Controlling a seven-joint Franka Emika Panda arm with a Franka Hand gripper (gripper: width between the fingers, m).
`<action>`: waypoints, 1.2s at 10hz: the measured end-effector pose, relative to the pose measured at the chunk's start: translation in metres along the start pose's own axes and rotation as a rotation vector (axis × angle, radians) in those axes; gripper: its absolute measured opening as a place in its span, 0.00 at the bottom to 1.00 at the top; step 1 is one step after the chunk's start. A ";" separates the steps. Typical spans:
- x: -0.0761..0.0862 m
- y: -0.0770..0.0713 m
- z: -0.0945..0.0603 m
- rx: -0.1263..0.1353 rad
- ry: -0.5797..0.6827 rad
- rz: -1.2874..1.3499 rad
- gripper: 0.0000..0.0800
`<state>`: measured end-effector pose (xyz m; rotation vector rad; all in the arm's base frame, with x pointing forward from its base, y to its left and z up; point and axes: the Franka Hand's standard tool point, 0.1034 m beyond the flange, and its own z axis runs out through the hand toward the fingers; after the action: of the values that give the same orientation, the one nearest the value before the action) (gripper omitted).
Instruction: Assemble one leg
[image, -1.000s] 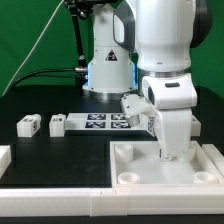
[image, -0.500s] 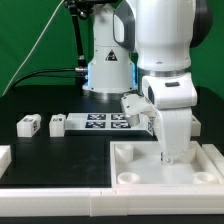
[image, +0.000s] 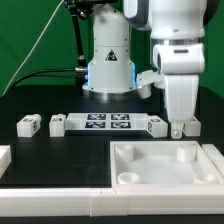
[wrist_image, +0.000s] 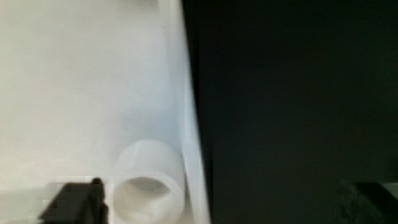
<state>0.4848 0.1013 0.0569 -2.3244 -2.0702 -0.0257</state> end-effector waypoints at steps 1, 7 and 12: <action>-0.001 -0.001 0.002 0.001 0.001 -0.004 0.81; 0.009 -0.011 0.004 -0.014 0.030 0.563 0.81; 0.057 -0.039 0.009 0.046 0.055 1.217 0.81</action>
Offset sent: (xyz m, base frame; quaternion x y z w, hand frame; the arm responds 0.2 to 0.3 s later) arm 0.0000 0.0000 0.0000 0.0000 0.0000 0.1790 0.9838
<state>0.4530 0.1625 0.0504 -3.0205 -0.3598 -0.0098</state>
